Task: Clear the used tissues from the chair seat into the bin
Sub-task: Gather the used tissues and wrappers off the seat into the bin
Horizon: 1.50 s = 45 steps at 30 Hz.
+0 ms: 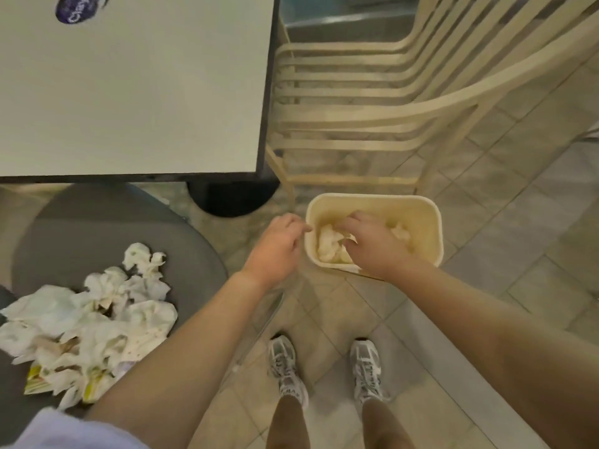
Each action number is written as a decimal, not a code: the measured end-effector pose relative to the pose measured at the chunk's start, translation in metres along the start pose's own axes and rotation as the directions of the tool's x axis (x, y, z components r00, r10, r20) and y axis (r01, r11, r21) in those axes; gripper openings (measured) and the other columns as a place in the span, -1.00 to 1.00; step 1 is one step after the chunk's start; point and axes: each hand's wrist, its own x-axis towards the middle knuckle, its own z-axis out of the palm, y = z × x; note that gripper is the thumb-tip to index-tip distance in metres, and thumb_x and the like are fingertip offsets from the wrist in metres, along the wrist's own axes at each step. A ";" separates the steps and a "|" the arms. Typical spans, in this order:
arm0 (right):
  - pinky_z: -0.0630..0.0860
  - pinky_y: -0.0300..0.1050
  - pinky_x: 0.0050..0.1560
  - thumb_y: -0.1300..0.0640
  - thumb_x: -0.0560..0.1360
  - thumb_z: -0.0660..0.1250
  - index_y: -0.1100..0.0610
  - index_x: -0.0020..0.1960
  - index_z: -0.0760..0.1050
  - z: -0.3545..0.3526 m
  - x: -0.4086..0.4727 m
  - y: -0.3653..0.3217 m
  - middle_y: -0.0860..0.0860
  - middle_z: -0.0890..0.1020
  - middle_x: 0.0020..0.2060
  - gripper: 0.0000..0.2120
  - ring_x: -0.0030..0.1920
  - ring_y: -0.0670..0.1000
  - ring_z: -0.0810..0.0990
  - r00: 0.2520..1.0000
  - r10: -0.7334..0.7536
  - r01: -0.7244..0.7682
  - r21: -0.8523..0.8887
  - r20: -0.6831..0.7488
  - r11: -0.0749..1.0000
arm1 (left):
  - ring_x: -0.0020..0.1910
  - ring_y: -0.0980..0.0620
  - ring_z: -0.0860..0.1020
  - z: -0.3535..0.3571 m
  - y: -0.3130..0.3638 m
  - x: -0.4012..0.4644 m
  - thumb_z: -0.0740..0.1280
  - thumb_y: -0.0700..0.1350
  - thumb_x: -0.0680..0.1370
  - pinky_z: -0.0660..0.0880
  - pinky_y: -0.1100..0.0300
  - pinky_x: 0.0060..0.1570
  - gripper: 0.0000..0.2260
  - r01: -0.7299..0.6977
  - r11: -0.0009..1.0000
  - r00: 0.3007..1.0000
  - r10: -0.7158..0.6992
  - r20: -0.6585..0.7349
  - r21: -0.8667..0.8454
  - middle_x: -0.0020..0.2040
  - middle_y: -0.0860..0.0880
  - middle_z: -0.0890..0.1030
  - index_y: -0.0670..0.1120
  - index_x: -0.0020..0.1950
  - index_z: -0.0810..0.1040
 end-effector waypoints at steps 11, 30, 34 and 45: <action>0.40 0.06 0.26 0.25 0.53 0.15 0.15 0.28 0.43 0.083 0.086 -0.168 0.17 0.43 0.26 -0.67 0.29 0.18 0.38 0.955 -0.247 0.256 -0.036 0.164 0.966 | 0.05 -0.26 0.50 -0.080 -0.165 -0.068 0.14 -0.42 0.34 0.39 0.02 0.11 -0.61 0.190 0.976 0.978 -0.179 -0.106 0.105 0.03 -0.24 0.57 -0.25 0.07 0.58; 0.15 -0.02 0.42 0.14 0.56 0.22 0.06 0.36 0.40 0.266 0.191 -0.298 0.11 0.23 0.46 -0.63 0.43 0.17 0.14 0.801 -0.370 0.481 -0.137 0.470 0.866 | 0.49 -0.18 0.00 -0.091 -0.392 -0.126 0.23 -0.13 0.57 0.08 -0.14 0.40 -0.49 0.420 0.868 0.890 -0.451 0.065 0.265 0.54 -0.05 0.01 0.12 0.48 0.14; 0.23 -0.08 0.32 0.19 0.54 0.23 0.16 0.21 0.53 0.288 0.195 -0.287 0.15 0.35 0.34 -0.73 0.30 0.17 0.27 0.803 -0.396 0.525 -0.214 0.446 0.824 | 0.38 -0.24 0.22 -0.080 -0.401 -0.112 0.23 -0.10 0.57 0.25 -0.14 0.29 -0.48 0.322 0.923 0.936 -0.344 0.076 0.212 0.53 -0.07 0.07 0.18 0.47 0.14; 0.34 -0.08 0.17 0.45 0.45 0.20 0.26 0.18 0.51 0.283 0.180 -0.284 0.22 0.45 0.18 -0.65 0.23 0.21 0.37 0.869 -0.376 0.436 -0.136 0.322 0.890 | -0.04 -0.14 0.49 -0.077 -0.388 -0.110 0.23 -0.18 0.51 0.41 0.12 -0.10 -0.84 0.402 0.910 0.914 -0.392 -0.102 0.106 -0.01 -0.17 0.52 -0.19 0.03 0.52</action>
